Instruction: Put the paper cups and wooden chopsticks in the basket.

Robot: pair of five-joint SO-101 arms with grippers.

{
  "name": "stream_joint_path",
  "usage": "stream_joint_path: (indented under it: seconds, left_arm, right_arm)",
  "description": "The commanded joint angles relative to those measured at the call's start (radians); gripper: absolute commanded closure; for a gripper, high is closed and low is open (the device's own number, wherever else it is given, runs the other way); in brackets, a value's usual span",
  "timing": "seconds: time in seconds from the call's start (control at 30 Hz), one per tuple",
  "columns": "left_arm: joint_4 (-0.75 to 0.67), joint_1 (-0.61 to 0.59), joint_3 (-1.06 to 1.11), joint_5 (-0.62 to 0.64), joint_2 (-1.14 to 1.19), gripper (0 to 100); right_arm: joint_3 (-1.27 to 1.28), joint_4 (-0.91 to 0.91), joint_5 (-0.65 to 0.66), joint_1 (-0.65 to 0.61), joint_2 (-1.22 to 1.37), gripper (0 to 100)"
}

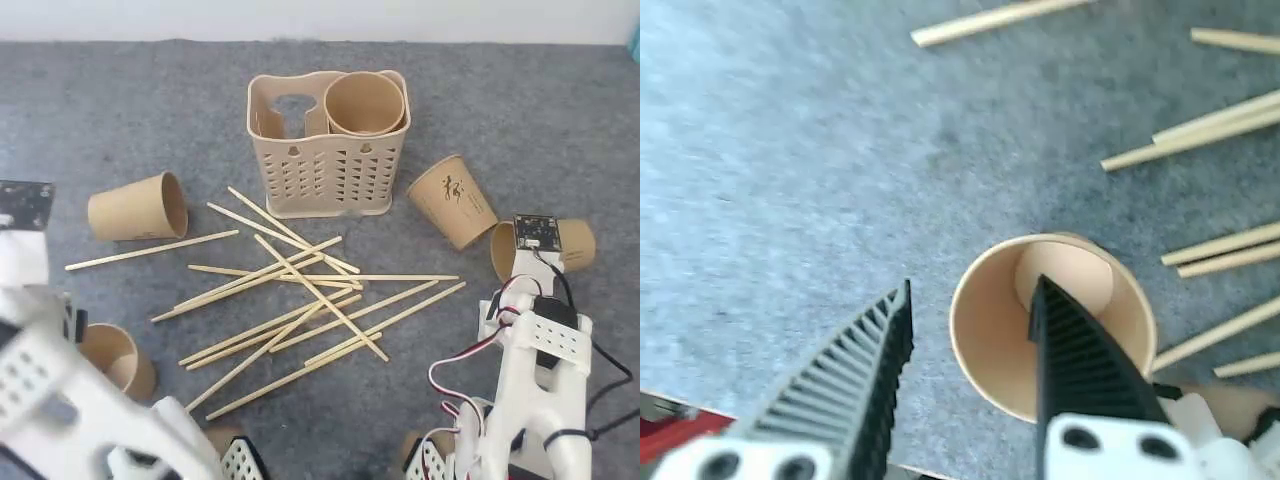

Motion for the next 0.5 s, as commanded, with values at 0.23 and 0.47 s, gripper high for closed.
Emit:
stream_joint_path:
  seconds: [0.23, 0.47]
  left_arm:
    - [-0.16, -0.005, 0.176, -0.02, 0.071, 81]
    - [-0.253, -0.014, 0.124, -0.025, 0.267, 81]
  right_arm:
    - [-0.003, -0.015, 0.015, 0.013, -0.036, 99.0]
    - [-0.003, -0.015, 0.015, 0.013, -0.036, 99.0]
